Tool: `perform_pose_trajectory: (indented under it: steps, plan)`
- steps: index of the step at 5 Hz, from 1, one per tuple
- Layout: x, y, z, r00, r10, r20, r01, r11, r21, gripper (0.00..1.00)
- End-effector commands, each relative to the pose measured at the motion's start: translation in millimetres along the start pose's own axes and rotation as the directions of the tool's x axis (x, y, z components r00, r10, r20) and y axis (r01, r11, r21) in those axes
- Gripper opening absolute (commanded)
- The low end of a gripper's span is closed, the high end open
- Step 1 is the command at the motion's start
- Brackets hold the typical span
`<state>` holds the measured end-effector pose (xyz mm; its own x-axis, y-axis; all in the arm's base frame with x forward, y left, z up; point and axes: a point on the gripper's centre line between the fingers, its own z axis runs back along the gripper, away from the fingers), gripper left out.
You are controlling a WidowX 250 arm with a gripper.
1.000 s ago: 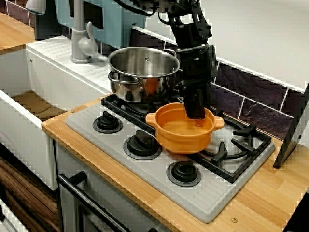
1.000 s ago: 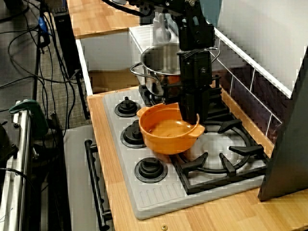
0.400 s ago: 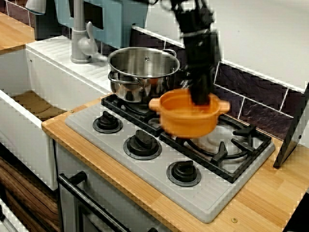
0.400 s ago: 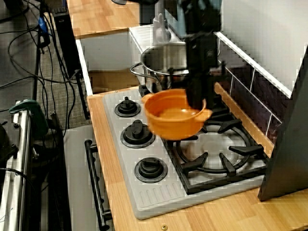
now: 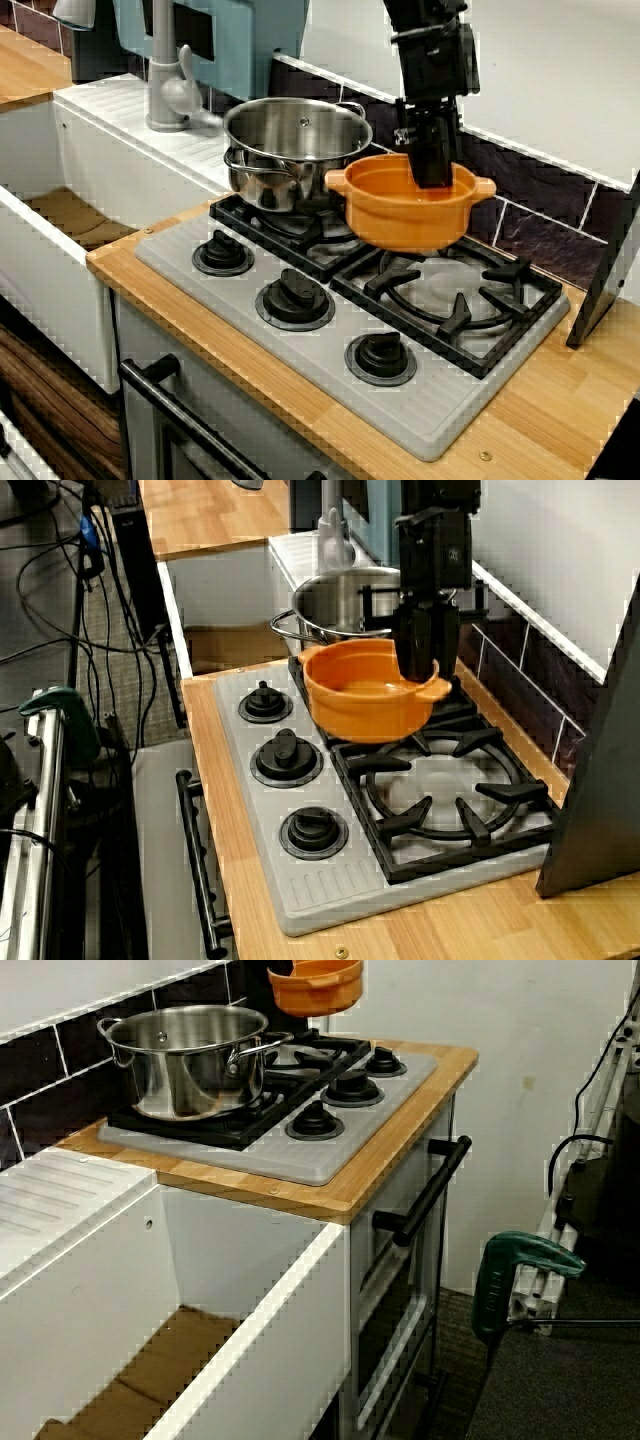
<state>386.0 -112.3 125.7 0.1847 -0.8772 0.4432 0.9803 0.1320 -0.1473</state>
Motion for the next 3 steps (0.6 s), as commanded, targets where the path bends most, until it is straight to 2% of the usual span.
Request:
perform_pose_trajectory:
  steps: [1, 2, 3]
  plan:
    - [13.1, -3, 12.0, 0.999, -0.038, -0.008, 0.038, 0.997, 0.069, 0.00]
    - [9.9, 5, -6.1, 1.000, -0.014, -0.019, 0.015, 0.997, 0.070, 0.00]
    - [2.0, 12, -16.3, 1.000, 0.014, -0.027, -0.011, 0.995, 0.100, 0.00]
